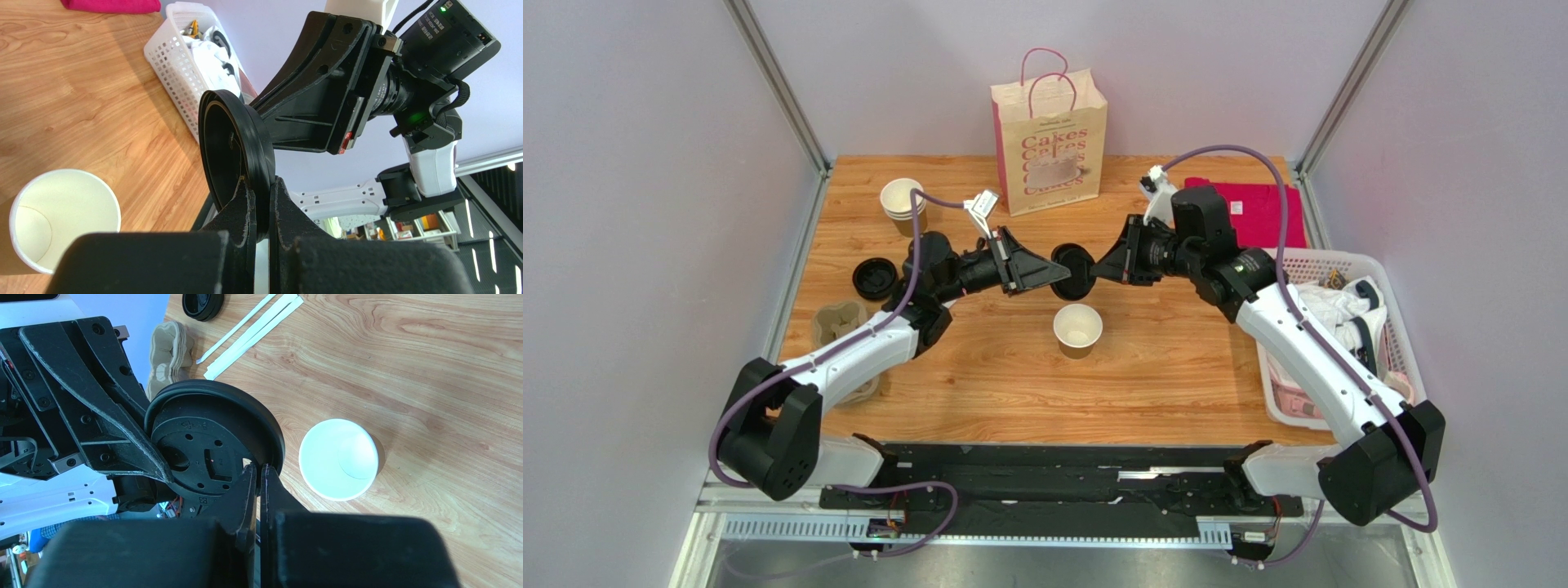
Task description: Pack the takeout coffee
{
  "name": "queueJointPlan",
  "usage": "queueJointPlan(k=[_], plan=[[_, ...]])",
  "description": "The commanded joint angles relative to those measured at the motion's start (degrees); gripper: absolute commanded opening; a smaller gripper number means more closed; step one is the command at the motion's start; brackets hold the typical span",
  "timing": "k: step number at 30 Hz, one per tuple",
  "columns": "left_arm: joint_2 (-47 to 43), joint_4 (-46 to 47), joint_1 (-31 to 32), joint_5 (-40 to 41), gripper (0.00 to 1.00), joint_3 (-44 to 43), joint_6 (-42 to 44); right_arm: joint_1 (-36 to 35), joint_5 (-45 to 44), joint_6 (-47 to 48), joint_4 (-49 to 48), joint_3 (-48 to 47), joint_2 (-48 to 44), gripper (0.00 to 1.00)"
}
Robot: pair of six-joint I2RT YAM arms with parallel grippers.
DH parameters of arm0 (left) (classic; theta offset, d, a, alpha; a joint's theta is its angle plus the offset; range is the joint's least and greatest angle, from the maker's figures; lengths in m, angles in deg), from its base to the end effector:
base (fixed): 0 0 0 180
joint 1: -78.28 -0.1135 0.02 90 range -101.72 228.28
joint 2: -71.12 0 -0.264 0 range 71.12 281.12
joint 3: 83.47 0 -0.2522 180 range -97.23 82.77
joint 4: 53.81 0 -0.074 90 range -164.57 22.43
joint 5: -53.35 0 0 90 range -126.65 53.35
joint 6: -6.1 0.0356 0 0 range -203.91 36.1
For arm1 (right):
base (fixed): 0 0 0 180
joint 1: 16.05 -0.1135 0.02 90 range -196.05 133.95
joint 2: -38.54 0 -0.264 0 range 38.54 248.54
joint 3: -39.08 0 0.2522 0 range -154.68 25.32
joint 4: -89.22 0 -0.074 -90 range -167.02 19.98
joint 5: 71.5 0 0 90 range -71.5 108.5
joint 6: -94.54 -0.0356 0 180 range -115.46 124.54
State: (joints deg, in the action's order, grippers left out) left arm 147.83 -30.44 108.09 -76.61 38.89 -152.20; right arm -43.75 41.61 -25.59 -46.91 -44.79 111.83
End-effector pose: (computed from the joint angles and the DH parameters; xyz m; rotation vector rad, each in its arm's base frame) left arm 0.2478 -0.1683 0.2956 0.0694 1.8431 -1.8074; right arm 0.2425 0.1431 0.3541 -0.2017 2.2686 0.9959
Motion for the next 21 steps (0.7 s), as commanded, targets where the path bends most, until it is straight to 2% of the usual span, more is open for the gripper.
queueJointPlan(k=[1,2,3,4,7,10,14,21], plan=[[-2.88,0.94,-0.09,0.06,0.0,0.02,0.26,-0.07,-2.11,1.91,0.29,-2.05,-0.79,0.0],[-3.05,-1.24,-0.09,0.32,0.06,0.02,0.44,-0.07,-2.46,2.7,1.0,-2.4,-0.79,0.0],[-3.58,-2.22,-0.18,0.41,0.17,0.19,0.7,-0.07,-3.07,3.32,1.96,-3.36,-0.79,0.0],[-4.02,-3.28,-0.27,0.15,0.41,0.28,1.92,0.02,-3.6,3.85,4.06,-3.81,-0.79,0.0],[-7.09,-8.72,-1.5,-0.72,0.76,0.98,4.56,0.1,-5.88,7.53,8.54,-5.74,-0.7,0.0],[-12.01,-17.76,-5.44,-1.34,0.8,1.6,9.65,0.02,-6.24,13.33,14.6,-8.98,0.62,0.0],[-19.82,-31.55,-11.16,-0.38,0.82,3.09,16.95,-0.51,-5.09,21.24,23.49,-13.91,5.97,0.0],[-21.16,-44.41,-18.2,-0.64,0.85,2.92,19.08,-6.48,-9.21,39.17,41.05,-24.45,19.68,0.0]])
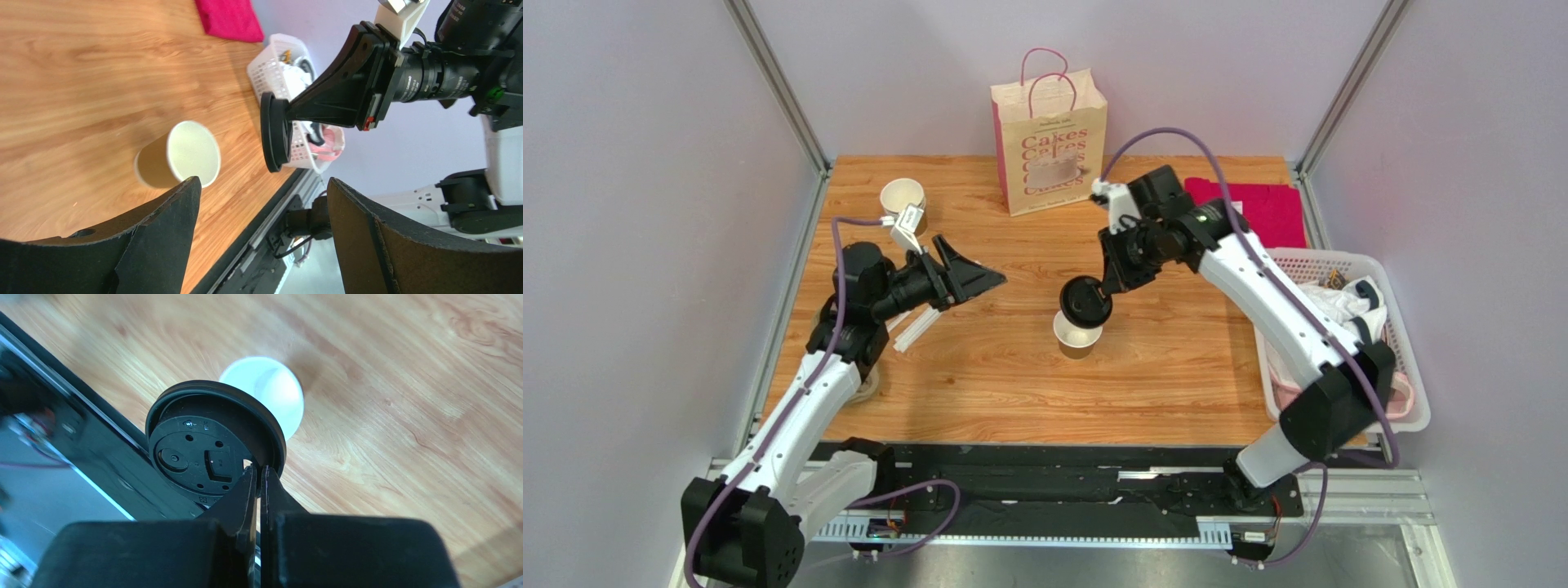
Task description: Pack the takeout coffee
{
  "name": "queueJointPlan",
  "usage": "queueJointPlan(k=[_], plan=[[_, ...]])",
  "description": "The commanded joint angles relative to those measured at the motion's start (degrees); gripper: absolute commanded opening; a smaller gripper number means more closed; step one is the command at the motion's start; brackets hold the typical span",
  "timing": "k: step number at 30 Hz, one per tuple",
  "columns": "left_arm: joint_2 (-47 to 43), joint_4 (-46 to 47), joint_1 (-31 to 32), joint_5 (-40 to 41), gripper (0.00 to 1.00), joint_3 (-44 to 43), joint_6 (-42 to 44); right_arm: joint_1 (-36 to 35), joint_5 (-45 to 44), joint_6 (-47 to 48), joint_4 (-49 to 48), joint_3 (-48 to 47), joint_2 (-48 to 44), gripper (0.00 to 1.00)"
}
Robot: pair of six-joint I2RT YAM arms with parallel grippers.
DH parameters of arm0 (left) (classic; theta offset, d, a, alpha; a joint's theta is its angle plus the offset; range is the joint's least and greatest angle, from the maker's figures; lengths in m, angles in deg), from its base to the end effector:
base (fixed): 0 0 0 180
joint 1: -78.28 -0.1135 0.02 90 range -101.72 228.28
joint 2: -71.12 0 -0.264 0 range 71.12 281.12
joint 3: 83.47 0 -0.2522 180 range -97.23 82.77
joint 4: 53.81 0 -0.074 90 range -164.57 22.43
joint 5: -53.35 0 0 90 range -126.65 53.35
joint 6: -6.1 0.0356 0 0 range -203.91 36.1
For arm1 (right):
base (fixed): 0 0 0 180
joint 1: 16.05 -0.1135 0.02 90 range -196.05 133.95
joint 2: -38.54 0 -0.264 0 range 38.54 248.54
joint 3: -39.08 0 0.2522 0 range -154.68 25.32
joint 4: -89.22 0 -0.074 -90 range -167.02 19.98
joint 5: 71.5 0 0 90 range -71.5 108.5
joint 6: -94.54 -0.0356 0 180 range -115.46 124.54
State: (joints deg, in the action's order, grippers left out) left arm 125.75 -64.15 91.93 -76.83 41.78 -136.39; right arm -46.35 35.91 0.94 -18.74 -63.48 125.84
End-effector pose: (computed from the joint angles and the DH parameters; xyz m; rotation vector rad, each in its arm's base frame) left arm 0.2074 -0.0740 0.3113 -0.0820 1.9399 -1.4160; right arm 0.2623 0.1656 0.3533 -0.7183 2.5107 0.6090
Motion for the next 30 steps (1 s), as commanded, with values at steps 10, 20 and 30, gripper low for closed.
queueJointPlan(k=[10,20,30], plan=[[1.88,-4.67,-2.93,-0.77,0.75,6.1,-2.34,-6.26,-7.74,16.69,15.9,-17.81,17.8,0.0],[7.6,-3.77,-2.66,-1.56,0.78,2.23,-1.39,-6.26,-7.74,15.46,10.37,-15.45,19.3,0.0],[7.77,-0.78,-2.66,-2.0,0.78,3.46,-2.44,-6.26,-8.53,13.88,5.62,-12.63,20.27,0.0]])
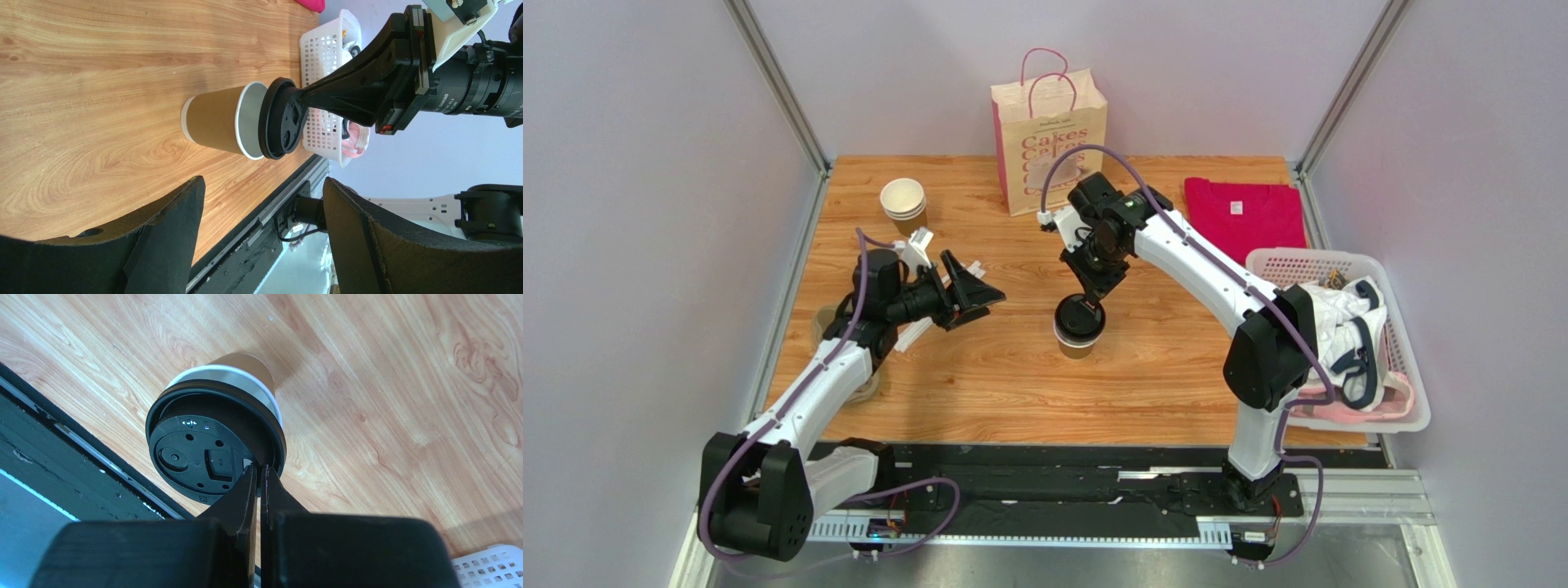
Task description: Pack the takeout coffee
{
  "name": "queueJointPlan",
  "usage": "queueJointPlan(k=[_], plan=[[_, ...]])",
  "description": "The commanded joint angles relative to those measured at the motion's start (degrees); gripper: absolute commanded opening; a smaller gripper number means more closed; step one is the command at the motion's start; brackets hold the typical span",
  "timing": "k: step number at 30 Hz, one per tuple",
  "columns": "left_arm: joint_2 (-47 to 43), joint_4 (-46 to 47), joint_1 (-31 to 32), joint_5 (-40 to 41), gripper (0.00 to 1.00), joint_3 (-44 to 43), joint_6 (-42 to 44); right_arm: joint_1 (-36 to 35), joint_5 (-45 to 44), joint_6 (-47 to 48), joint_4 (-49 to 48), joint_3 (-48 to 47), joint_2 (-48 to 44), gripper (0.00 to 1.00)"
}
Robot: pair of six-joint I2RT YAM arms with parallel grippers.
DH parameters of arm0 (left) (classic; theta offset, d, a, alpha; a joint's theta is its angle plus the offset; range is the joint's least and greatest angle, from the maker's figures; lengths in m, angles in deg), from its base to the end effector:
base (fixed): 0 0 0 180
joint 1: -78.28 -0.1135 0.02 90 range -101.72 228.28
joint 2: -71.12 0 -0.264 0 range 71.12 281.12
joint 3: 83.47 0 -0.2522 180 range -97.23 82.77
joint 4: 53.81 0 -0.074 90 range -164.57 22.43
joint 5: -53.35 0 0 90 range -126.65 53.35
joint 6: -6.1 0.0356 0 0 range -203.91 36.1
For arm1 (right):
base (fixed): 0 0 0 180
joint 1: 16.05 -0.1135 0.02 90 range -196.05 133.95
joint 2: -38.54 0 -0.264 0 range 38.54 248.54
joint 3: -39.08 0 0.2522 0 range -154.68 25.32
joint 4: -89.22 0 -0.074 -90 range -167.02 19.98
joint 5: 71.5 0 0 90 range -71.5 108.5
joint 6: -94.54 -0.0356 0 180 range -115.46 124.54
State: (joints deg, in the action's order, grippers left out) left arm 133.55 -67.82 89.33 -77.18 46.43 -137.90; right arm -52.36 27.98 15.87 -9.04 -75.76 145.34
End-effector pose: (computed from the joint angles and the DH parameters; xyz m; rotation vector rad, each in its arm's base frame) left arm 0.2260 -0.0677 0.2488 -0.3301 2.1914 -1.3934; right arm 0.3000 0.2278 0.2968 -1.1954 2.6230 0.3226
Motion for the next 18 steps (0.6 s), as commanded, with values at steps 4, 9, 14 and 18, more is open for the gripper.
queueJointPlan(k=[4,9,14,18], plan=[[0.23,2.8,-0.06,-1.74,0.78,-1.54,-0.58,-0.51,-0.07,-2.45,-4.62,-0.26,1.48,0.0],[0.32,3.24,-0.06,-1.92,0.78,-1.54,-0.58,-0.68,-1.48,-2.72,-4.7,0.53,1.83,0.0],[0.58,3.68,0.03,-2.09,0.78,-1.28,-0.41,-1.04,-2.27,-2.72,-3.65,0.53,1.74,0.0],[0.76,3.77,0.11,-2.01,0.78,-1.19,-0.23,-1.21,-2.36,-2.63,-2.69,0.18,1.57,0.0]])
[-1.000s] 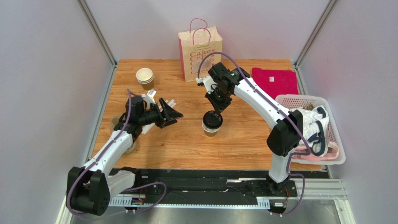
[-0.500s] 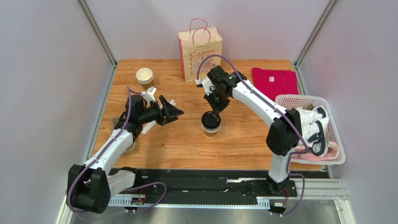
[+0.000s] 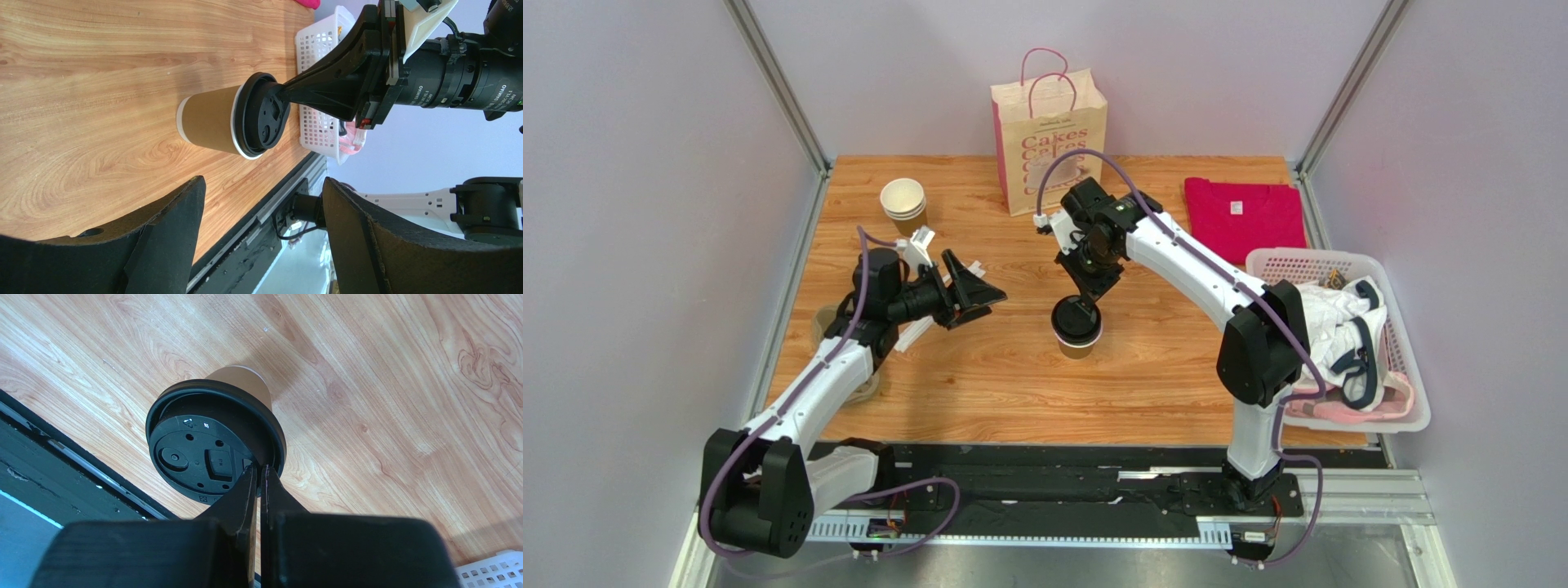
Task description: Pack the takeout coffee
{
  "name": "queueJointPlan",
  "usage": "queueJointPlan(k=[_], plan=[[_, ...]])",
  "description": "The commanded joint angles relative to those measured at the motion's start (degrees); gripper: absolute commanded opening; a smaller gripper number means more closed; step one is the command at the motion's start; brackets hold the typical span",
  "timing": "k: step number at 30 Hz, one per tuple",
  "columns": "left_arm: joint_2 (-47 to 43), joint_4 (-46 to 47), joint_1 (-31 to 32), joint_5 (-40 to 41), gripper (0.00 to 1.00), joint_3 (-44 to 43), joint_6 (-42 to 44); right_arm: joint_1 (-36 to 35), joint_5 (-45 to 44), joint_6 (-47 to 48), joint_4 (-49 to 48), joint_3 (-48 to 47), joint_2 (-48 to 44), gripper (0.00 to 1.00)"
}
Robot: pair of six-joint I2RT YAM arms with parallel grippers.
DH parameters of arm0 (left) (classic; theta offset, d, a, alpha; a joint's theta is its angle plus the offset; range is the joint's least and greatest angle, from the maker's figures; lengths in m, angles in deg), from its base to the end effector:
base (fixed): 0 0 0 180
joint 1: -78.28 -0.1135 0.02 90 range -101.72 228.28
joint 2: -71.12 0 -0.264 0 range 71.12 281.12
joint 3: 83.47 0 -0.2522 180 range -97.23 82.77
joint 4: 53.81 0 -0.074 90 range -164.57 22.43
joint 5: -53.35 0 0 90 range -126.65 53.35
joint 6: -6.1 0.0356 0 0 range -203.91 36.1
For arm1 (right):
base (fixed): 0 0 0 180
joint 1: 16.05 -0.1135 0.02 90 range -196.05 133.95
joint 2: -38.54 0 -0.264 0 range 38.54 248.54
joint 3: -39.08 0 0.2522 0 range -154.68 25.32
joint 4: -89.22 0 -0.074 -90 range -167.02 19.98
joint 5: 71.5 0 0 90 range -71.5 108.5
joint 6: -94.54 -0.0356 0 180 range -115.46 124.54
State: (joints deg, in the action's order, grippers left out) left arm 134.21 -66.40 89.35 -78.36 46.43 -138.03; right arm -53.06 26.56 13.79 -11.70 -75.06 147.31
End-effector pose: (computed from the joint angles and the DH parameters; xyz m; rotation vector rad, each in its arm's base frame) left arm 0.2280 -0.0687 0.2488 -0.3083 2.1839 -1.4162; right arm 0.3058 0.2368 0.2822 -1.1599 2.6413 0.2963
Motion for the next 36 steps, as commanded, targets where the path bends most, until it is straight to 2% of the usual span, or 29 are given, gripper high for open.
queueJointPlan(k=[1,30,33,34,36], plan=[[0.1,2.35,0.09,-0.91,0.78,-1.19,-0.1,-0.51,-0.94,-0.47,0.24,-0.52,-0.49,0.0],[1.42,3.58,0.44,-1.62,0.78,-1.02,0.16,-0.52,0.91,-0.82,0.25,-0.25,0.92,0.0],[1.51,3.58,0.44,-1.62,0.77,-1.19,0.16,-0.51,1.35,-0.64,0.6,-0.26,1.09,0.11],[1.51,3.66,0.53,-1.7,0.77,-1.28,0.08,-0.43,1.7,-0.64,0.6,-0.17,1.01,0.18],[1.51,3.75,0.44,-1.88,0.78,-1.45,0.25,-0.51,2.05,-0.64,0.69,0.09,0.92,0.23]])
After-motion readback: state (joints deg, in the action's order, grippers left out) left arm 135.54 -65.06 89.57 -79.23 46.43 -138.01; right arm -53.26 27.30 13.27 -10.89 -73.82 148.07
